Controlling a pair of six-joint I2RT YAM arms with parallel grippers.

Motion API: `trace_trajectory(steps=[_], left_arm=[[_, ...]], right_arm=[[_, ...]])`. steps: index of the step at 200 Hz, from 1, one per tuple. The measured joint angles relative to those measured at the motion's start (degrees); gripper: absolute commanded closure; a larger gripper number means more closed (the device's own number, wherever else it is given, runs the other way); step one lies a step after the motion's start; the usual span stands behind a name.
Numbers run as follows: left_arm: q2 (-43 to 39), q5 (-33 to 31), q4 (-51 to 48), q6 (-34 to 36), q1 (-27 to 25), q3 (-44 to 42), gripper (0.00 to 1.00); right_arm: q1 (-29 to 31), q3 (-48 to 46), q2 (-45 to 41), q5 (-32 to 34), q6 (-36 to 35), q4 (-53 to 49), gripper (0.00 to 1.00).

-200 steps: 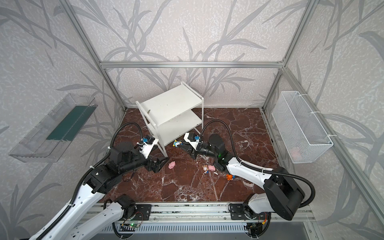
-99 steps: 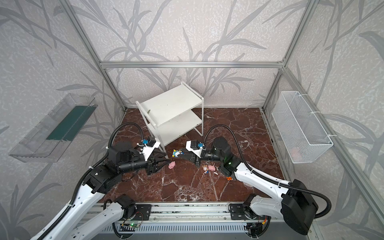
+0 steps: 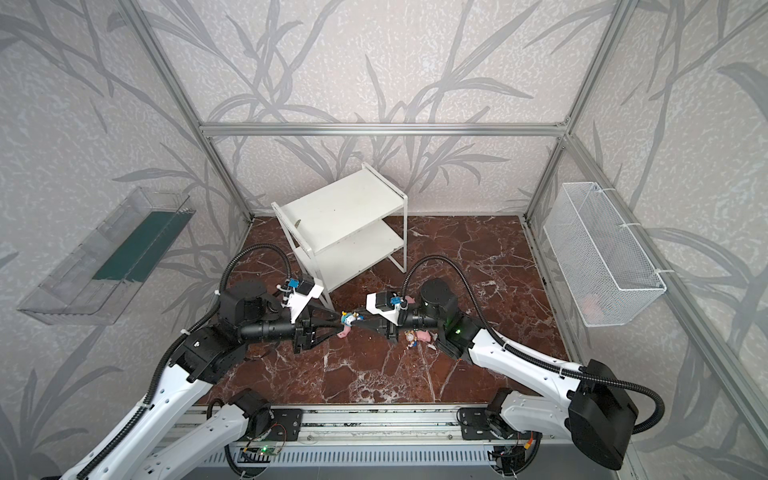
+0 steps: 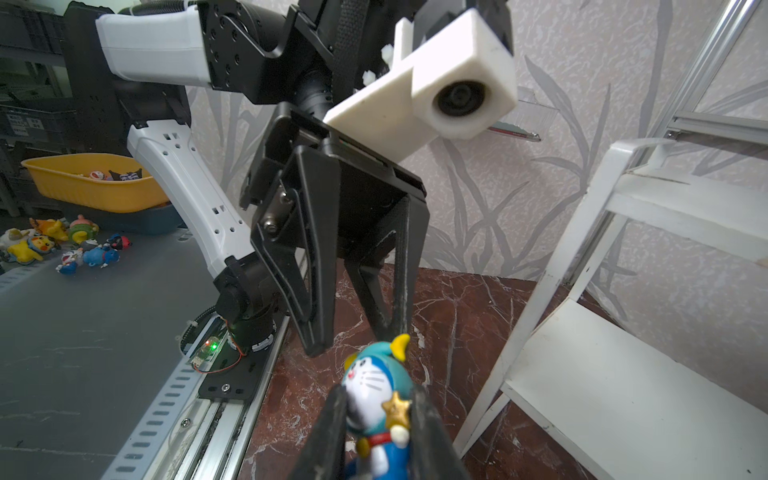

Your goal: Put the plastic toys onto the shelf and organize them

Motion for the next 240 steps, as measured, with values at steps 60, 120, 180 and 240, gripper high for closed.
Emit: trace_trajectory(steps=[60, 120, 180, 240], left_arm=[[0.83, 3.89, 0.33, -0.79, 0.04, 0.09, 0.6], [1.51, 5.51, 0.24, -1.01, 0.44, 0.09, 0.74], [1.51, 4.72, -0.31, -1.14, 0.87, 0.11, 0.78], [1.77, 1.14, -0.96, 0.04, 0.72, 0.11, 0.78]], right_arm=[[1.6, 0.09, 0.15, 0.22, -0.63, 0.13, 0.83], [2.27, 0.7, 1.18, 0.2, -1.01, 0.59, 0.83], [2.23, 1.31, 2.12, 0.24, -1.29, 0.24, 0.78], [2.47, 4.81, 2.78, 0.85, -3.69, -7.48, 0.51]])
